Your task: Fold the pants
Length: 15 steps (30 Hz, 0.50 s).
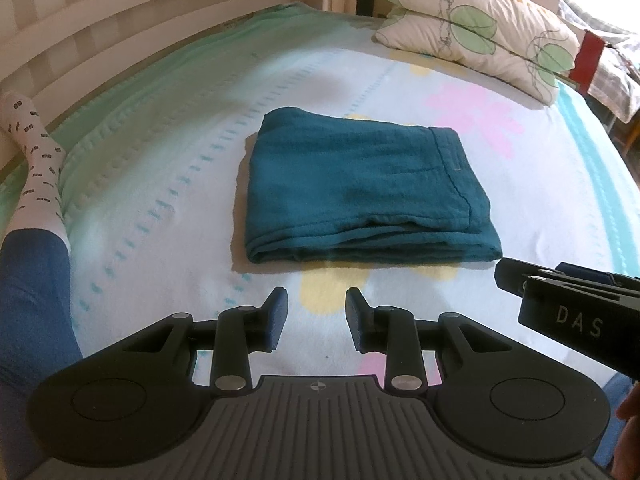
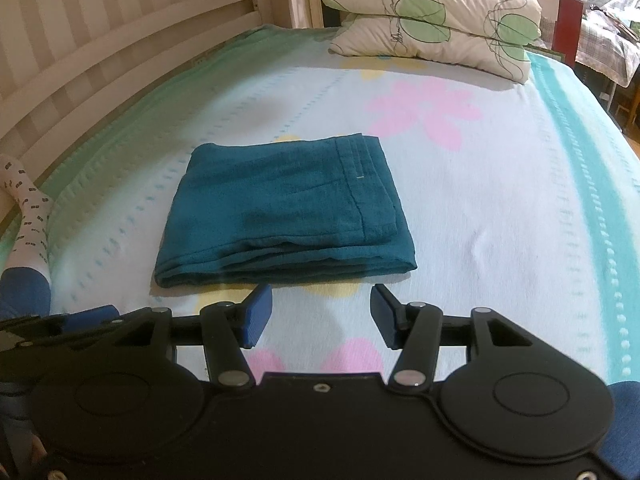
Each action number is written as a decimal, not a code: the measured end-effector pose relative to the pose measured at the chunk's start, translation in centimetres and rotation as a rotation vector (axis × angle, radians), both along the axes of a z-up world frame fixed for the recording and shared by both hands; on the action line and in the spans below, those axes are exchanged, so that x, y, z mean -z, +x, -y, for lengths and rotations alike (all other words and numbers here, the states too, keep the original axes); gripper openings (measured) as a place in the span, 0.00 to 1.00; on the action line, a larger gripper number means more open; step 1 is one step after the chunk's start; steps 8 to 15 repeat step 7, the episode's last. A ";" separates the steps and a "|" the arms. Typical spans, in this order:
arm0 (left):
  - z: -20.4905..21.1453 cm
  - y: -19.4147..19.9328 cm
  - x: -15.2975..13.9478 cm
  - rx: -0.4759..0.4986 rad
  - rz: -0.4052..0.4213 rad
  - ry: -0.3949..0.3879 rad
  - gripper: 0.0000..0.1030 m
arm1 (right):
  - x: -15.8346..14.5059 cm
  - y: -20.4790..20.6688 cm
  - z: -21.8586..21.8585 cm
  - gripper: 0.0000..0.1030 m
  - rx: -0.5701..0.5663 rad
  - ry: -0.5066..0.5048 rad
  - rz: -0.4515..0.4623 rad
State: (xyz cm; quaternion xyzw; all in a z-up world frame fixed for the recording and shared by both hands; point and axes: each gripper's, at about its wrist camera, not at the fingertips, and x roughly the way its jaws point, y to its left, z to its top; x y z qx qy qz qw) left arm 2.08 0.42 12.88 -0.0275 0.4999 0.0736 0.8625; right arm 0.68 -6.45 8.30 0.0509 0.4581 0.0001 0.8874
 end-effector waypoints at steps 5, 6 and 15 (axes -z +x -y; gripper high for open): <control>0.3 -0.2 0.1 0.015 0.013 0.018 0.30 | 0.1 0.0 0.2 0.58 0.002 0.002 -0.004; 0.5 -0.2 0.1 0.018 0.013 0.024 0.30 | 0.2 0.0 0.3 0.58 0.004 0.003 -0.004; 0.5 -0.2 0.2 0.022 0.009 0.024 0.30 | 0.2 0.0 0.3 0.58 0.005 0.003 -0.005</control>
